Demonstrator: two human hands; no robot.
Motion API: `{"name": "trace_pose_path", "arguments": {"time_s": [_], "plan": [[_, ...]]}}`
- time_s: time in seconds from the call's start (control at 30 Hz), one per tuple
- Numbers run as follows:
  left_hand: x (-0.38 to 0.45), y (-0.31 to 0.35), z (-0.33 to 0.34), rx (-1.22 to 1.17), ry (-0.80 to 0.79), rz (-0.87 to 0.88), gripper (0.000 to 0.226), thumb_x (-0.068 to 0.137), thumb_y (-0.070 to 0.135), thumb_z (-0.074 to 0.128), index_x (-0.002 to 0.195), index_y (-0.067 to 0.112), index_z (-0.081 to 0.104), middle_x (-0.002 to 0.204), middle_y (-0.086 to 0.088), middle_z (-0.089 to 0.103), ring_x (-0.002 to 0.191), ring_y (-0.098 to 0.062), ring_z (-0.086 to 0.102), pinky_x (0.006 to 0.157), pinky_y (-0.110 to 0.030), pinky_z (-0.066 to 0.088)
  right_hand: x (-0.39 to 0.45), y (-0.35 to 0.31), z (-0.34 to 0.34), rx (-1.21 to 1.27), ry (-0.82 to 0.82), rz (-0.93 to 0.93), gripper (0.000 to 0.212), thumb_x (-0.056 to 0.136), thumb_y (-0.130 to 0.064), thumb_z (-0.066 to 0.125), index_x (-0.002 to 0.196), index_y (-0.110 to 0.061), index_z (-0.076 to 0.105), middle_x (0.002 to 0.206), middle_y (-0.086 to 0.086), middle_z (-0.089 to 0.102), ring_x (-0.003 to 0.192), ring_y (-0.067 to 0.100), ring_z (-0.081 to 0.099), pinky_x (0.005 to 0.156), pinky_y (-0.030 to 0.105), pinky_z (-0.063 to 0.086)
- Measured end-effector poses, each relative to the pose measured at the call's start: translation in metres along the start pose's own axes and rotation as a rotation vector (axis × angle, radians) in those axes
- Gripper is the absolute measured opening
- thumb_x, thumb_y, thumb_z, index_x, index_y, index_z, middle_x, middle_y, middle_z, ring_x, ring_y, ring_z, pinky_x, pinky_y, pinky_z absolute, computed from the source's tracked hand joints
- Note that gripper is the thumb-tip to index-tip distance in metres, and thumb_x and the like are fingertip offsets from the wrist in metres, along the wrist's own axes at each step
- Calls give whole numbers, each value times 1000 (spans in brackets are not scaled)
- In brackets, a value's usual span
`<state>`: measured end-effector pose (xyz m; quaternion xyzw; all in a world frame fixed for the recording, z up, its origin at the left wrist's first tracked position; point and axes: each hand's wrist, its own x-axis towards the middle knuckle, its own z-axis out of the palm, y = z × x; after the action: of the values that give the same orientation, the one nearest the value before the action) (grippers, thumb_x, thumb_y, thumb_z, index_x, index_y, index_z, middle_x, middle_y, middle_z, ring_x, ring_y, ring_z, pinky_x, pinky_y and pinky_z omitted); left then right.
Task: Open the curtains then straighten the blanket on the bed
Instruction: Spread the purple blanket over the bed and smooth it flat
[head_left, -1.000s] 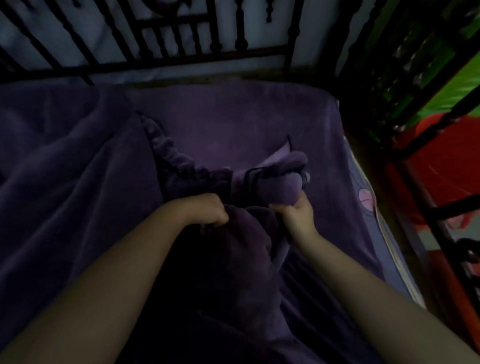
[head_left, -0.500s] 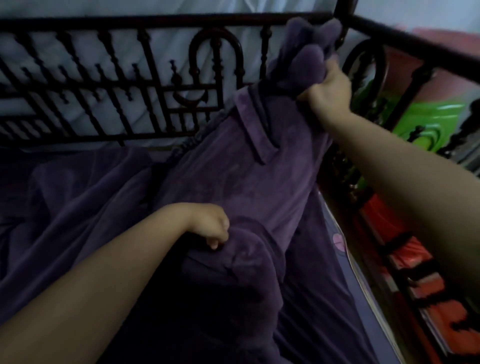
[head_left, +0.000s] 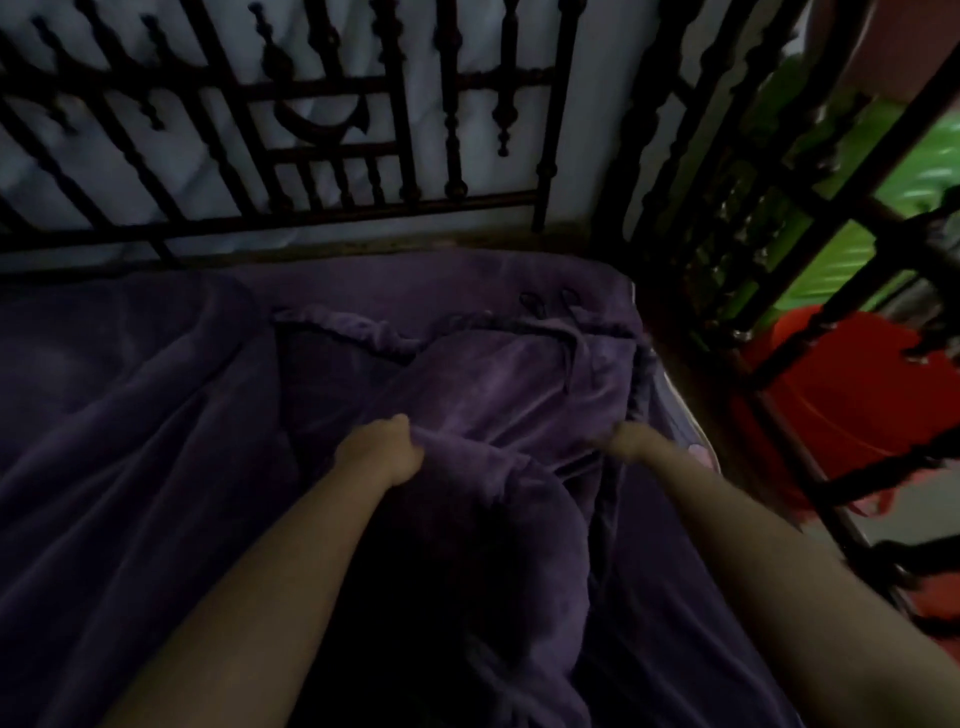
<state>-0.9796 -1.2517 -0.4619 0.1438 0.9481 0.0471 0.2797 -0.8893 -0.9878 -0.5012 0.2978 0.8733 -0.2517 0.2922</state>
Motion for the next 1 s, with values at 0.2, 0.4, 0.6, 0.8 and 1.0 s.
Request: {"name": "trace_pose_path", "arguments": {"time_s": [0.2, 0.4, 0.6, 0.8, 1.0], "plan": [[92, 10, 39, -121, 152, -94, 62, 87, 43, 52, 132, 4, 36, 136, -19, 43, 123, -35, 43, 98, -43, 44, 71, 19, 65, 699, 82, 225, 98, 78, -43, 66, 144, -3, 6, 152, 15, 23, 136, 33, 31, 113, 43, 30], [167, -12, 79, -114, -90, -254, 118, 67, 57, 69, 147, 15, -6, 154, -17, 14, 139, -35, 24, 110, -49, 29, 126, 4, 114, 632, 283, 382, 121, 60, -51, 77, 142, -9, -1, 138, 25, 40, 124, 40, 43, 103, 44, 41], [165, -14, 109, -117, 27, -156, 48, 91, 49, 34, 121, 17, 55, 119, -8, 62, 101, -26, 60, 72, -30, 45, 130, 2, 118, 585, 281, 251, 58, 73, -32, 70, 114, -2, 43, 116, 19, 61, 103, 32, 58, 80, 34, 46], [102, -5, 23, -204, 267, -110, 53, 89, 54, 38, 120, 15, 57, 125, -15, 61, 111, -33, 57, 90, -38, 45, 66, -21, 21, 505, 465, -30, 41, 79, -29, 61, 113, -9, 51, 115, 21, 62, 104, 37, 58, 79, 33, 43], [31, 44, -99, -289, 627, -48, 60, 85, 63, 38, 118, 18, 60, 124, -15, 61, 111, -36, 57, 89, -38, 46, -27, -38, -140, 359, 822, -309, 46, 84, -23, 56, 128, -14, 47, 124, 23, 58, 112, 38, 55, 90, 37, 45]]}}
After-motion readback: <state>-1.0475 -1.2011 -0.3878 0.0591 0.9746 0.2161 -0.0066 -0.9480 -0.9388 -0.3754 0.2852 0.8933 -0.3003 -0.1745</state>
